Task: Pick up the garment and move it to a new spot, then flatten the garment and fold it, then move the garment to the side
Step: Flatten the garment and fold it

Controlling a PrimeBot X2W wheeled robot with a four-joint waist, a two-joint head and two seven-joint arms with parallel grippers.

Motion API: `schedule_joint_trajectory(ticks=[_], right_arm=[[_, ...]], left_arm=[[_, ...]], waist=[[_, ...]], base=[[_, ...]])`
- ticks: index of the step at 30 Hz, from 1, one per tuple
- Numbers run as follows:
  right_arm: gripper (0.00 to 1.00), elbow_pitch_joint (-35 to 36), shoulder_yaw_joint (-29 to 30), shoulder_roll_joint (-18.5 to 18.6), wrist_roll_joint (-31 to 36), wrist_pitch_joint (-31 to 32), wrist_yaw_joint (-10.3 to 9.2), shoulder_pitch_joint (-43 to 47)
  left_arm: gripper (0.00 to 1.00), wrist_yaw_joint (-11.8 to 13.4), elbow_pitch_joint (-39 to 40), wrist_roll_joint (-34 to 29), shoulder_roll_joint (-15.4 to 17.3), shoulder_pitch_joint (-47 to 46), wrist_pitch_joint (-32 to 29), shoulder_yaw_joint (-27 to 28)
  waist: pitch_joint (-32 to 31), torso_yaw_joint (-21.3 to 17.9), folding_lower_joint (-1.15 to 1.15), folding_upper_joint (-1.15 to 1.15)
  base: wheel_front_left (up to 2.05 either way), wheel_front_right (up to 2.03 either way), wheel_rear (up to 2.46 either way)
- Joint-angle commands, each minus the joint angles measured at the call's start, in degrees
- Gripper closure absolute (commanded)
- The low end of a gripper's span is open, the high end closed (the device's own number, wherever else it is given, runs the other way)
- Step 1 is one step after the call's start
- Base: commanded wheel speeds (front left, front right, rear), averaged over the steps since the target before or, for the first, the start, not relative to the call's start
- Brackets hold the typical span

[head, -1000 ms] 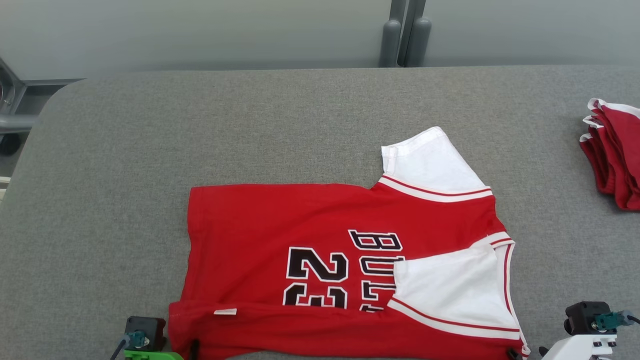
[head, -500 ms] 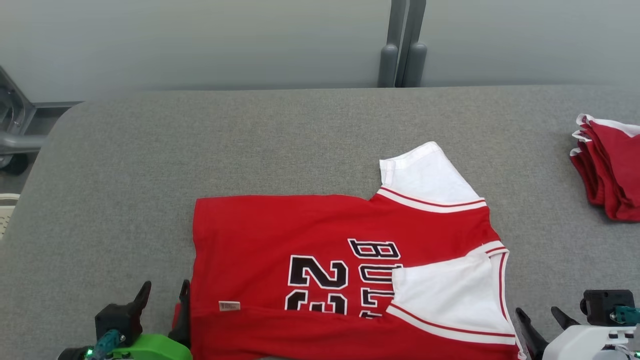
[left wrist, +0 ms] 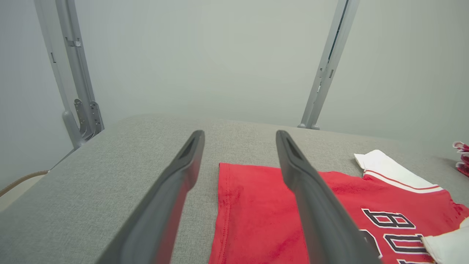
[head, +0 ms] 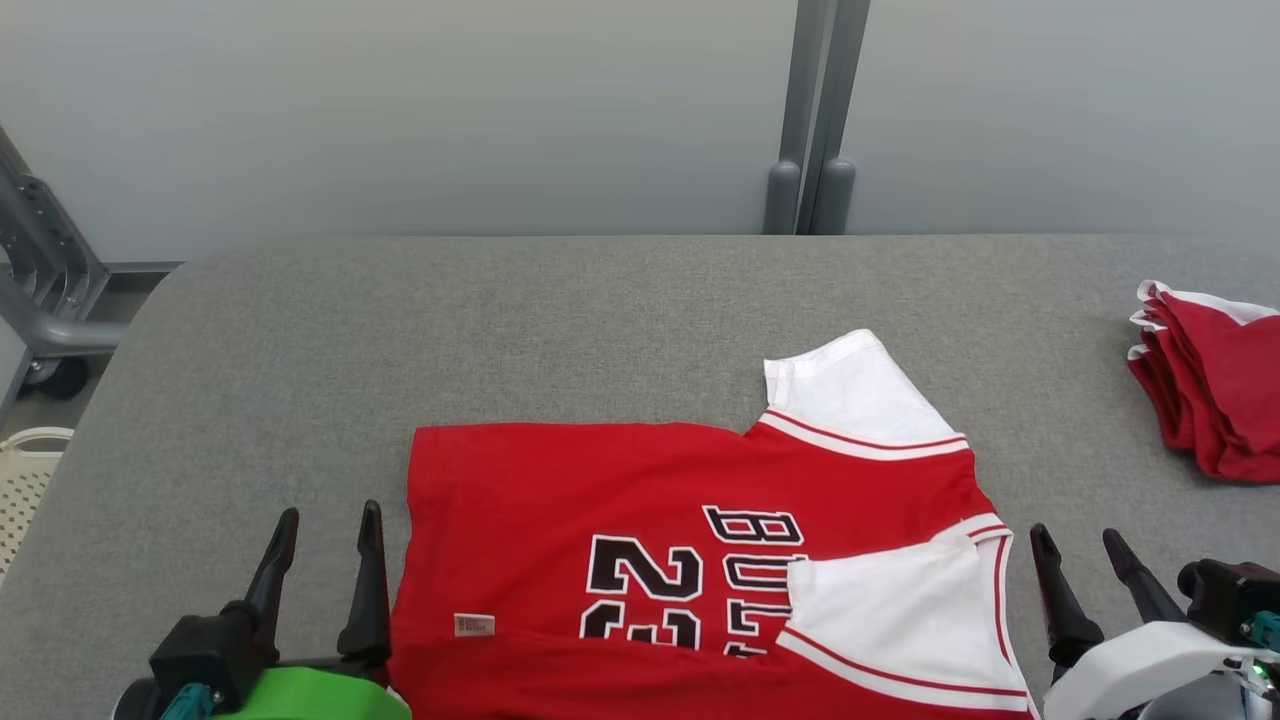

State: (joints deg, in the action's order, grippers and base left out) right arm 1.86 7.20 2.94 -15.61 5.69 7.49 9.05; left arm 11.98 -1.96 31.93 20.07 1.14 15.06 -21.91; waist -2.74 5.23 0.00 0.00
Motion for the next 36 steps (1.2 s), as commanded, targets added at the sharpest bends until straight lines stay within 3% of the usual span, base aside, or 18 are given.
schedule_joint_trajectory(ticks=[1, 7, 15, 36], right_arm=[[0.0, -0.4, 0.1, 0.0, 0.2, -0.9, -0.01, -1.1], [0.0, -5.9, -0.7, 0.0, -1.1, -7.8, -0.01, -4.8], [0.0, -12.7, -3.7, 0.1, 3.7, -11.7, -0.02, -7.9], [0.0, -15.3, -3.5, 0.0, 5.1, -11.9, -0.01, -8.5]], left_arm=[[0.0, -0.4, 0.0, 0.1, -0.6, 1.6, 0.1, 1.1], [0.0, -5.4, -1.2, -2.2, -3.2, 3.5, 0.1, 6.1], [0.0, -10.0, -7.5, -3.5, -2.9, 1.7, 0.1, 6.9], [0.0, -11.1, -12.3, -4.8, -2.6, 0.3, -0.2, 5.4]], waist=[[-0.4, 0.1, 0.0, 0.0], [-1.7, 0.4, 0.0, 0.0], [-2.6, 1.3, 0.0, 0.0], [-1.7, 1.3, 0.0, 0.0]], base=[[0.0, 0.0, 0.0], [0.0, 0.0, 0.0], [0.0, 0.0, 0.0], [0.0, 0.0, 0.0]])
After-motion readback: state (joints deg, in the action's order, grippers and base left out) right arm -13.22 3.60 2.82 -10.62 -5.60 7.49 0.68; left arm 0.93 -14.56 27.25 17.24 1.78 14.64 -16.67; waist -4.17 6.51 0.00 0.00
